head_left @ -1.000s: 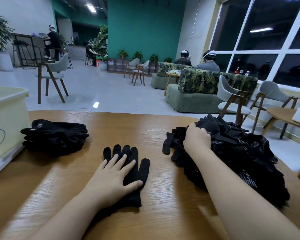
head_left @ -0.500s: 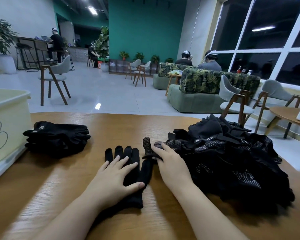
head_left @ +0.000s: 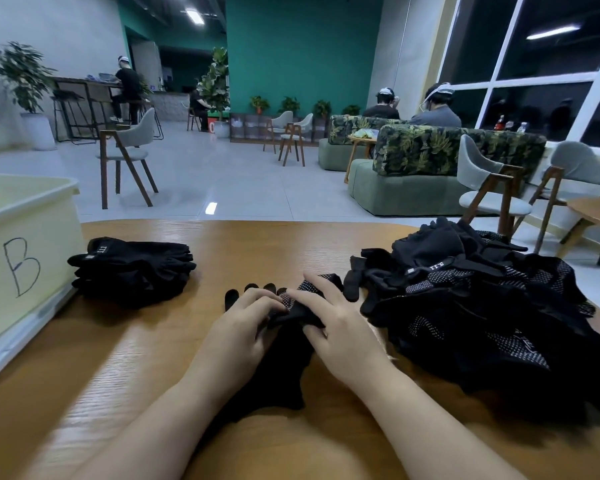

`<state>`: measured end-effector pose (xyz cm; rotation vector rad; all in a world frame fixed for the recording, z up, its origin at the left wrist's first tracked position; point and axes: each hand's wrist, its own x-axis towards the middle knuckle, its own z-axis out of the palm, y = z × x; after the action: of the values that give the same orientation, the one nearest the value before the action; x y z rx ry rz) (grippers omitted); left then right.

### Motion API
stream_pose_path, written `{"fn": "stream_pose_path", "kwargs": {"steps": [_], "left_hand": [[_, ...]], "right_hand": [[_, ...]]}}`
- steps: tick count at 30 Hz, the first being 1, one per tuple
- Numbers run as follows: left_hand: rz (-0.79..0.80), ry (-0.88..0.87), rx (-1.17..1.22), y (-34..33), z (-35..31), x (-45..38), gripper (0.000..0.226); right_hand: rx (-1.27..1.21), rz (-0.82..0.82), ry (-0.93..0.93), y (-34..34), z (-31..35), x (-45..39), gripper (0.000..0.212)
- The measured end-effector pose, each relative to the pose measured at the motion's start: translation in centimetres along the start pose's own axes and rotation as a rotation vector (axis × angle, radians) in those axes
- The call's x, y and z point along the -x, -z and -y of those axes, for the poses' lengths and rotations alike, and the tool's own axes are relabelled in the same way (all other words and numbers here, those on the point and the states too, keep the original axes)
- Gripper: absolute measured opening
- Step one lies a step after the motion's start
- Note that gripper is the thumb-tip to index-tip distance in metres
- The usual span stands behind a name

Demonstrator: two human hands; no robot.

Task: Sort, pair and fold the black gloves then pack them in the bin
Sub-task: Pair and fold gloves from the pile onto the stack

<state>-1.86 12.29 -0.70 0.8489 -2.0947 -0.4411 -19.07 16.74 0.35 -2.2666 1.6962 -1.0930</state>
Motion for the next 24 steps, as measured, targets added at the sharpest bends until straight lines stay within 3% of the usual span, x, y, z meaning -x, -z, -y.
{"fn": "stream_pose_path", "kwargs": {"steps": [4,7,10,14,19,21,24], "left_hand": [[0.041,0.005,-0.005,0.2,-0.4,-0.1,0.017],[0.114,0.097,-0.127,0.1,0.0,0.1,0.036],[0.150,0.228,-0.223,0.3,0.6,0.3,0.047],[0.150,0.271,-0.223,0.3,0.6,0.3,0.047],[0.161,0.275,-0.243,0.2,0.5,0.3,0.048],[0.161,0.272,-0.245,0.2,0.4,0.2,0.048],[0.163,0.253,-0.248,0.3,0.4,0.3,0.045]], "right_hand": [[0.030,-0.020,-0.070,0.2,-1.1,-0.2,0.043],[-0.014,-0.116,-0.148,0.6,-1.3,-1.0,0.020],[-0.051,-0.144,-0.271,0.9,-1.4,-3.4,0.012],[-0.035,-0.129,-0.432,2.0,-1.7,-8.7,0.013],[-0.206,-0.266,-0.234,3.1,-2.3,-12.7,0.023],[-0.213,-0.303,-0.121,3.1,-2.9,-12.8,0.017],[-0.161,-0.221,-0.114,2.0,-4.7,-11.2,0.018]]}}
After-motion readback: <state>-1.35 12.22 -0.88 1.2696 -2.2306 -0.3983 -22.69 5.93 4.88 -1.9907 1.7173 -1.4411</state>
